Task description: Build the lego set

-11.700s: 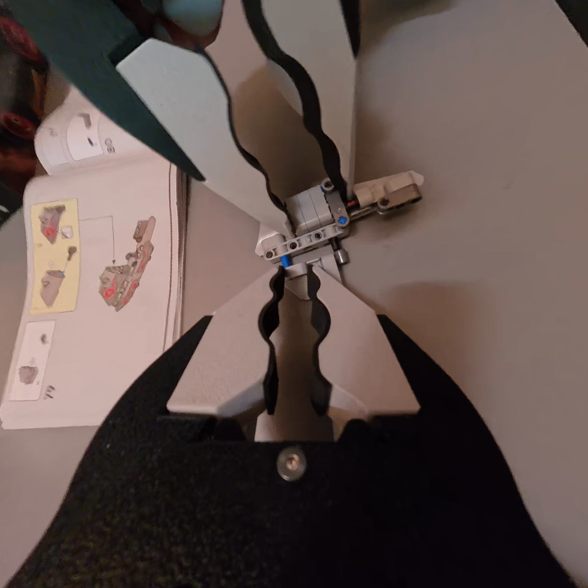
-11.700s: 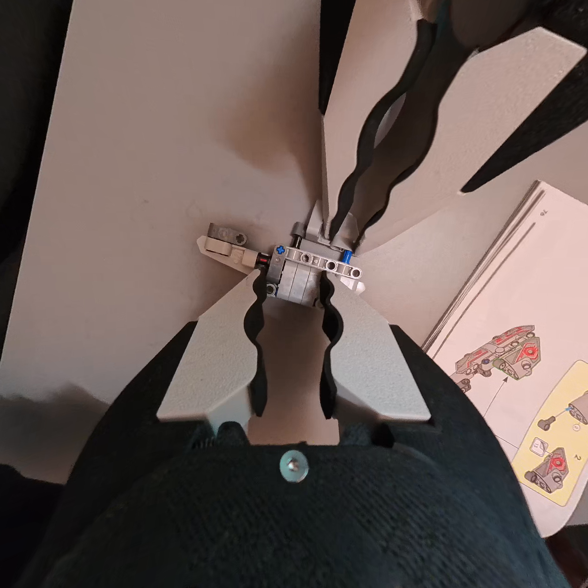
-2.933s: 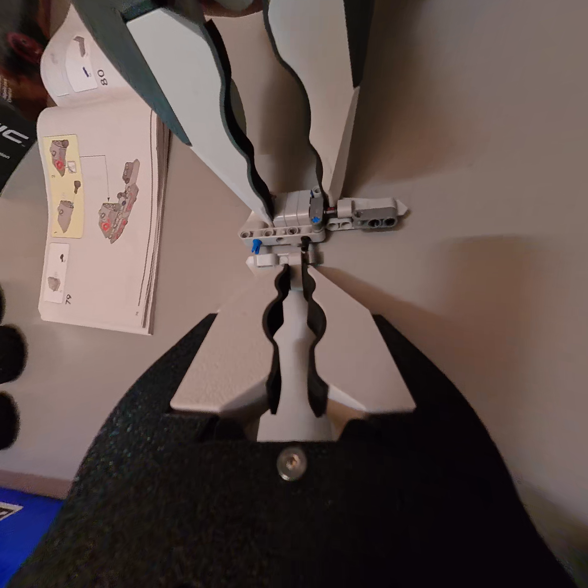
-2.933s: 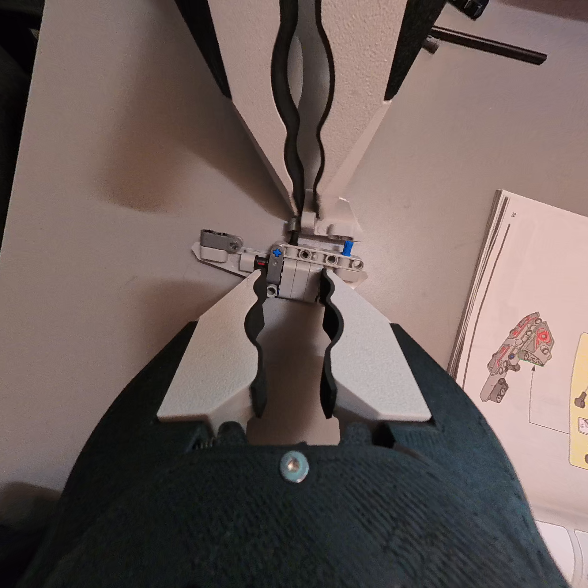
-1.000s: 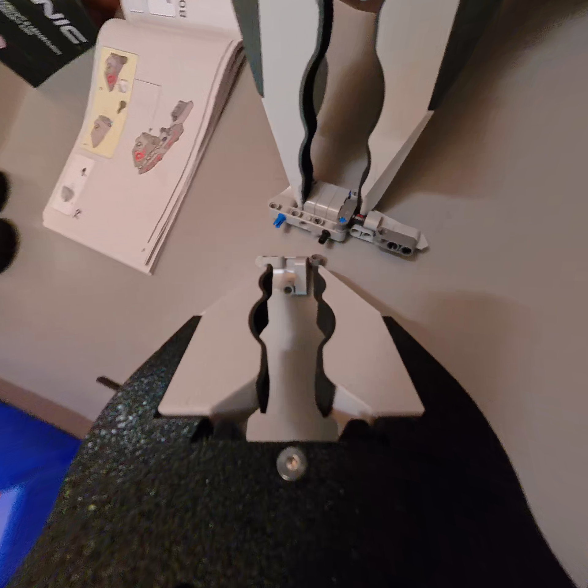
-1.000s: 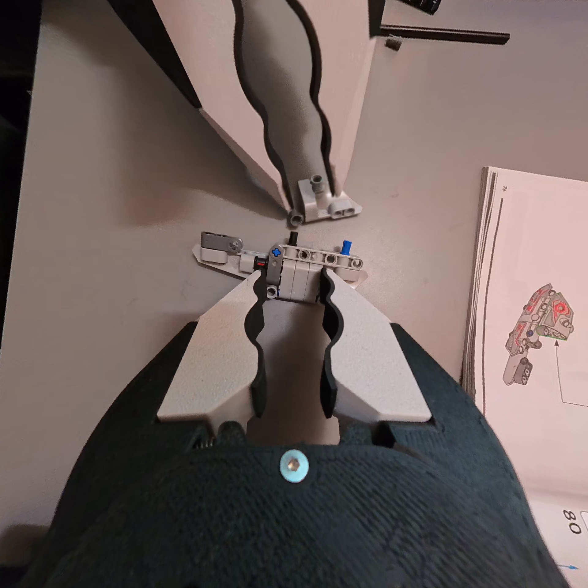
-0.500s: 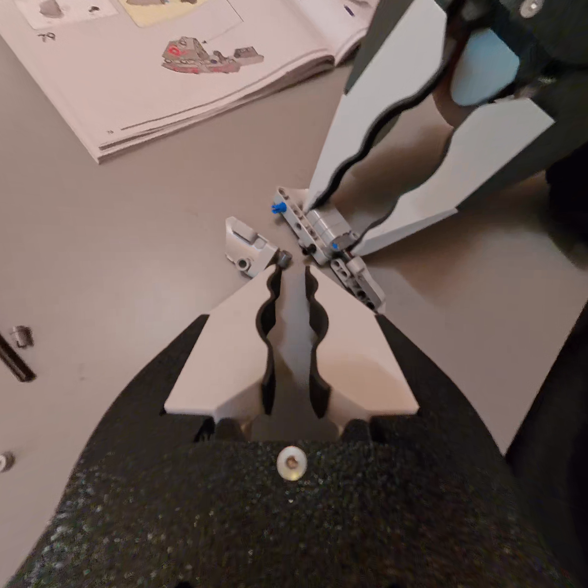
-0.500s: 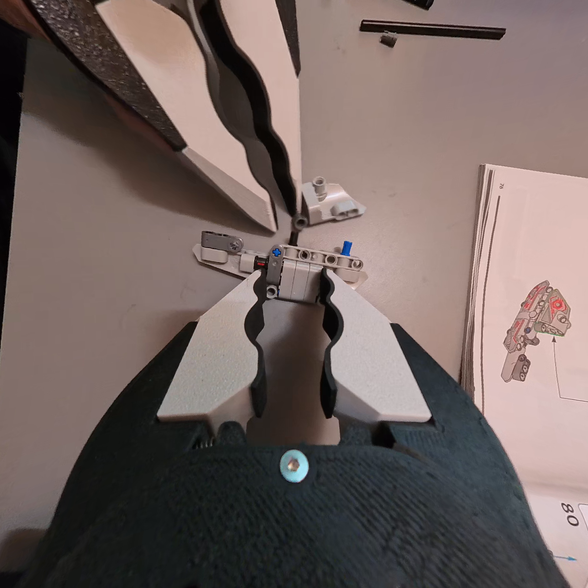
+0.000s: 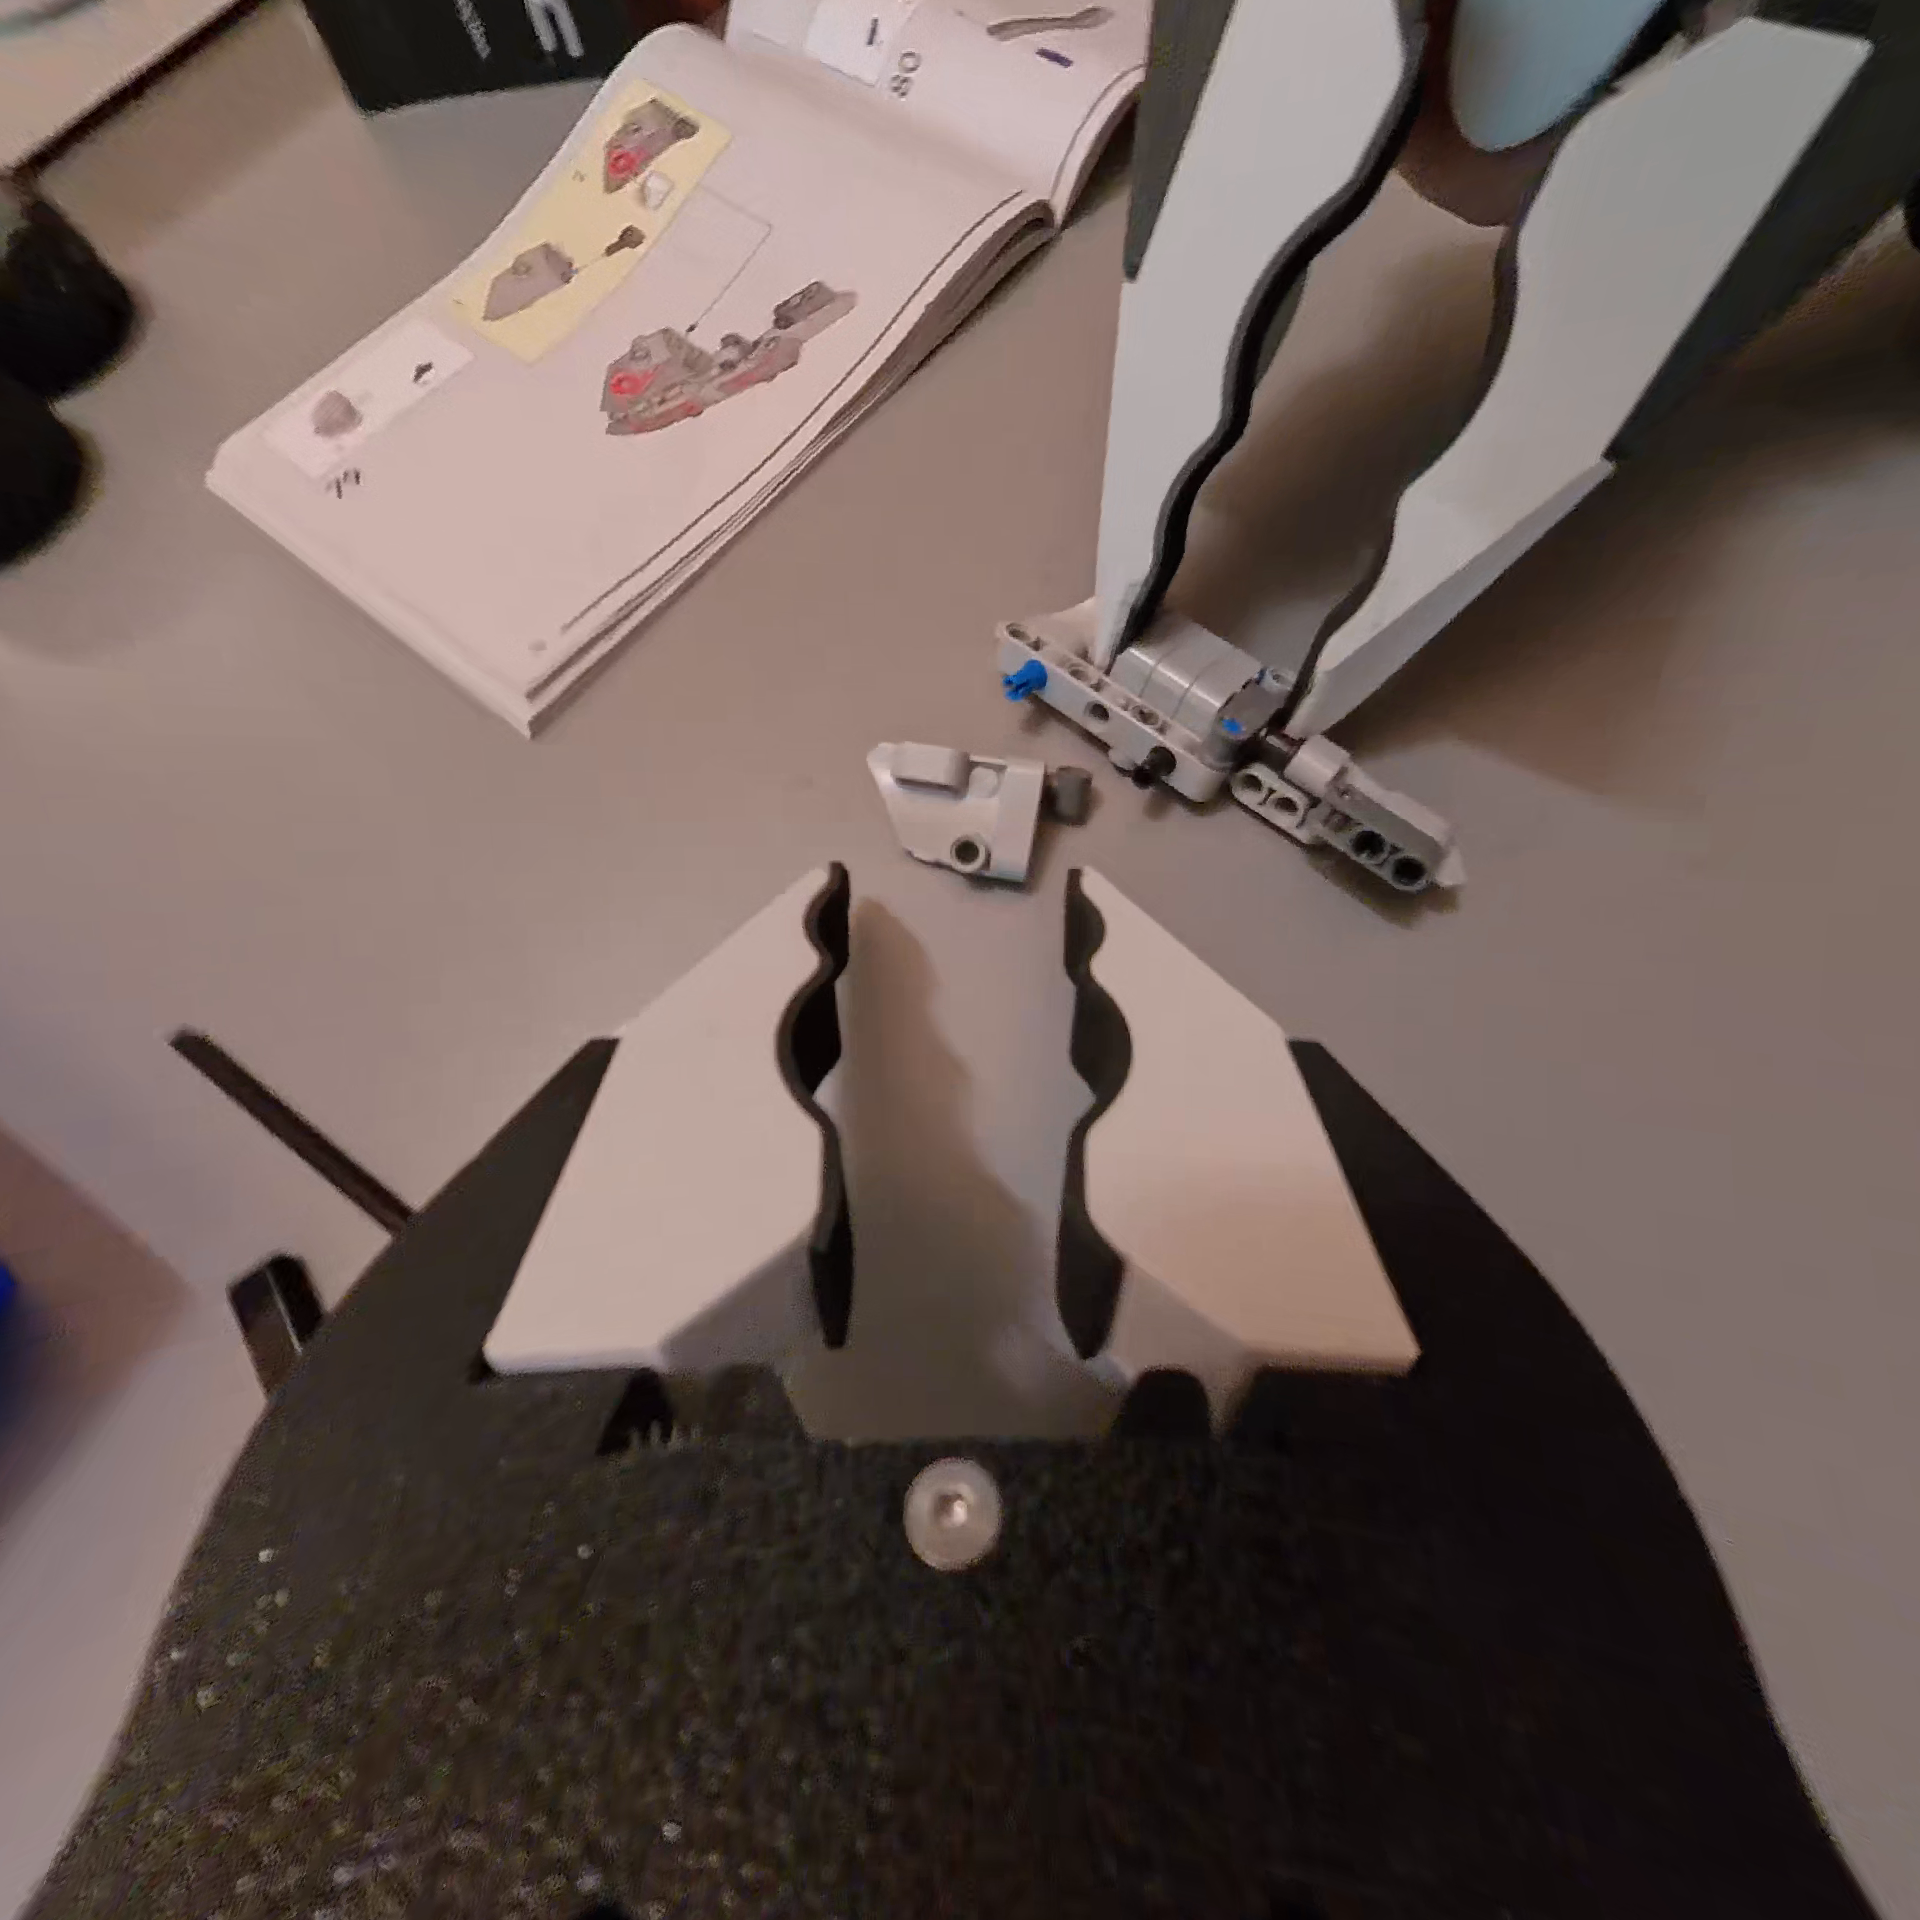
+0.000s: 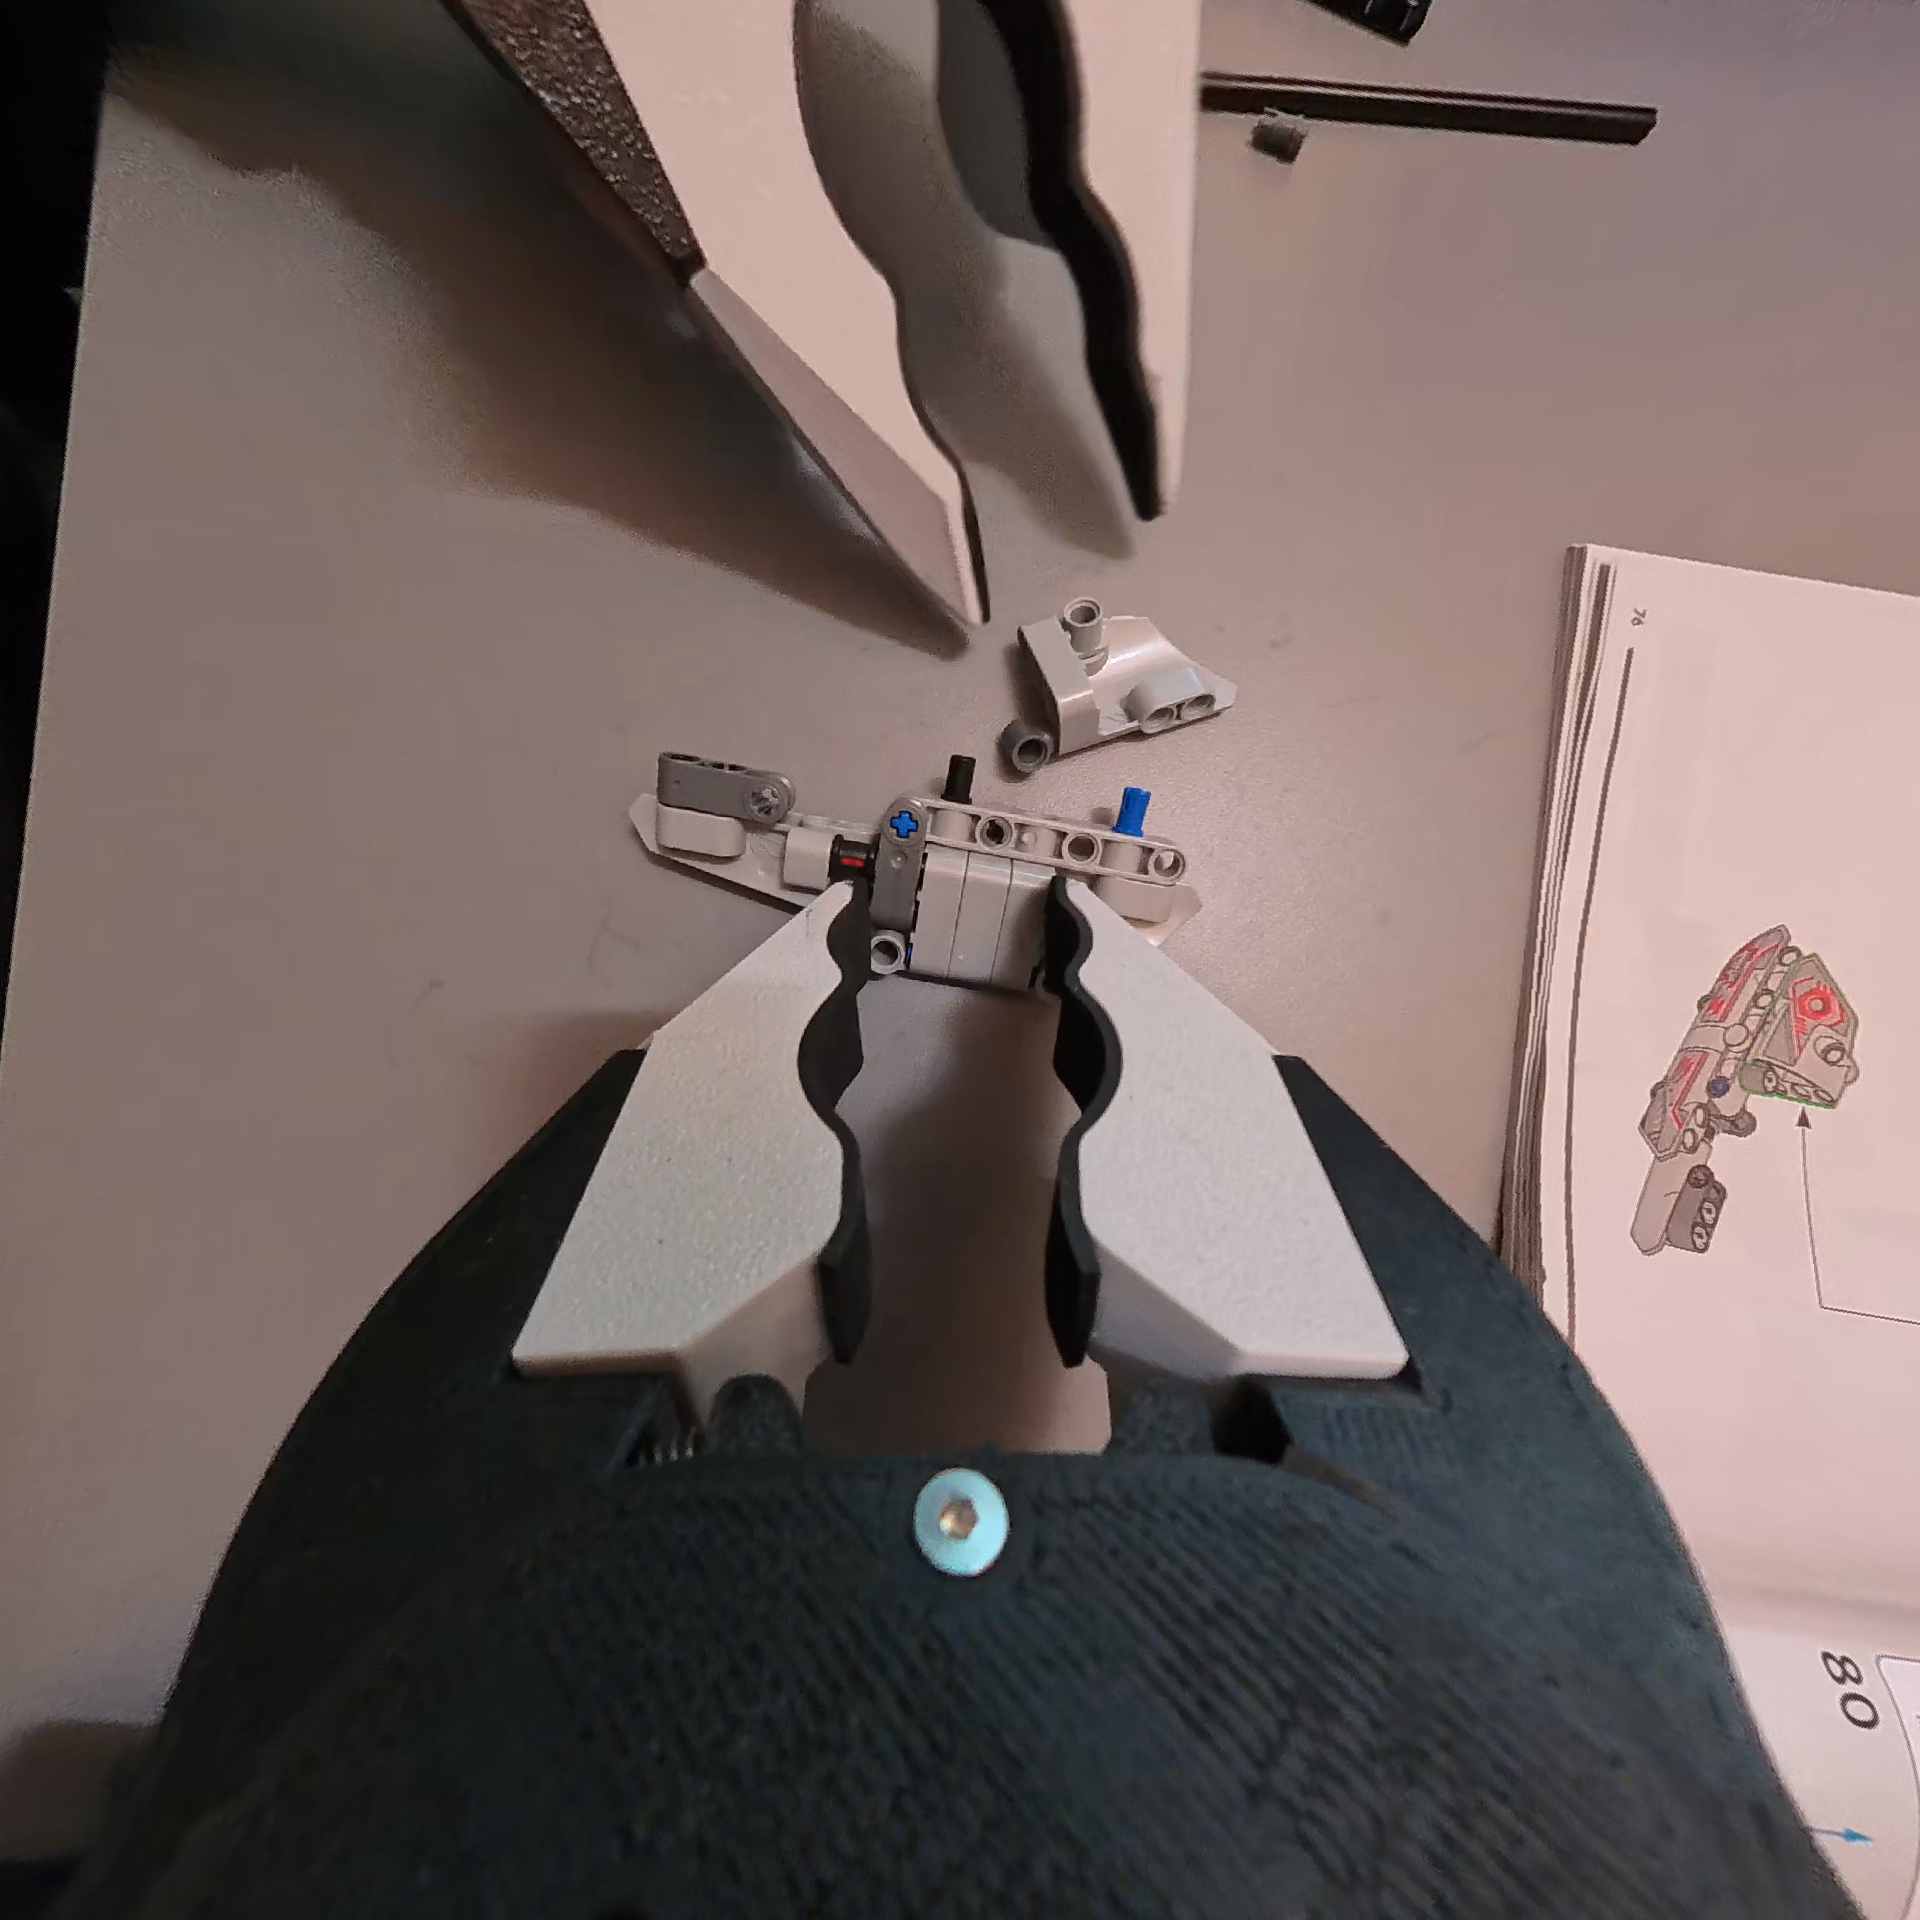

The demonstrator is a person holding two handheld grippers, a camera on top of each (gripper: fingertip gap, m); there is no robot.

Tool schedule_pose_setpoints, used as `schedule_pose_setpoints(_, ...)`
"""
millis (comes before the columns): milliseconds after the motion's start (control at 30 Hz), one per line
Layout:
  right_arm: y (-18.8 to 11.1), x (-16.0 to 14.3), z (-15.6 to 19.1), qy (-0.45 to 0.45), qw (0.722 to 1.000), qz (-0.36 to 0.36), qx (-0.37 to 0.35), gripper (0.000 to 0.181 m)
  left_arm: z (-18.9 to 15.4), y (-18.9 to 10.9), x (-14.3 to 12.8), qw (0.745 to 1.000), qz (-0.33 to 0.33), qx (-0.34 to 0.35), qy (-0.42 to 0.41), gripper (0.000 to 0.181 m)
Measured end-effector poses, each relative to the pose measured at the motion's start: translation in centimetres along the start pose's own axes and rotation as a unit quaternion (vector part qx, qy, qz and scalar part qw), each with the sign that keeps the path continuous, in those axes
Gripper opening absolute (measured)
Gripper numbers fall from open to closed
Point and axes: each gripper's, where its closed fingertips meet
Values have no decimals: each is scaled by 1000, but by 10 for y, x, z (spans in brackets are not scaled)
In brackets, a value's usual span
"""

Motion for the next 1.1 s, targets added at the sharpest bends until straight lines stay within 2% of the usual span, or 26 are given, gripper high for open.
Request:
schedule_pose_setpoints(167, 0, 0, 1, -13, 1000, -5, 6, 32, -3, 15, 3, 996, 14, -60, 60, 41)
schedule_pose_setpoints(300, -1, -1, 3, -35, 999, -13, 21, 32, -7, 19, 6, 991, 3, -109, 75, 25)
schedule_pose_setpoints(333, -1, 0, 3, -36, 999, -15, 24, 32, -10, 19, 7, 989, -3, -116, 93, 14)
schedule_pose_setpoints(533, -7, -7, 6, -67, 997, -19, 30, 33, -7, 13, 4, 985, 27, -90, 145, 5)
schedule_pose_setpoints(633, -15, -7, 3, -78, 996, -41, 21, 40, -11, 6, 4, 979, 45, -101, 170, 4)
schedule_pose_setpoints(767, -12, -9, 9, -60, 996, -51, 45, 47, -19, 2, 5, 970, 69, -127, 197, 4)
schedule_pose_setpoints(833, -7, -12, 10, -68, 996, -45, 37, 50, -21, 1, 1, 962, 99, -131, 218, 4)
schedule_pose_setpoints(933, -6, -10, 13, -69, 995, -59, 37, 44, -21, -3, -6, 940, 168, -124, 268, 5)
schedule_pose_setpoints(1100, -6, -10, 13, -72, 995, -54, 41, 43, -21, -9, -8, 887, 255, -117, 368, 5)
Point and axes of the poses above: each gripper's, where its closed fingertips meet, y out along the fingers, x out of its top, z = x × y across the jaws, and after that the axes turned 11 degrees about y, right-handed
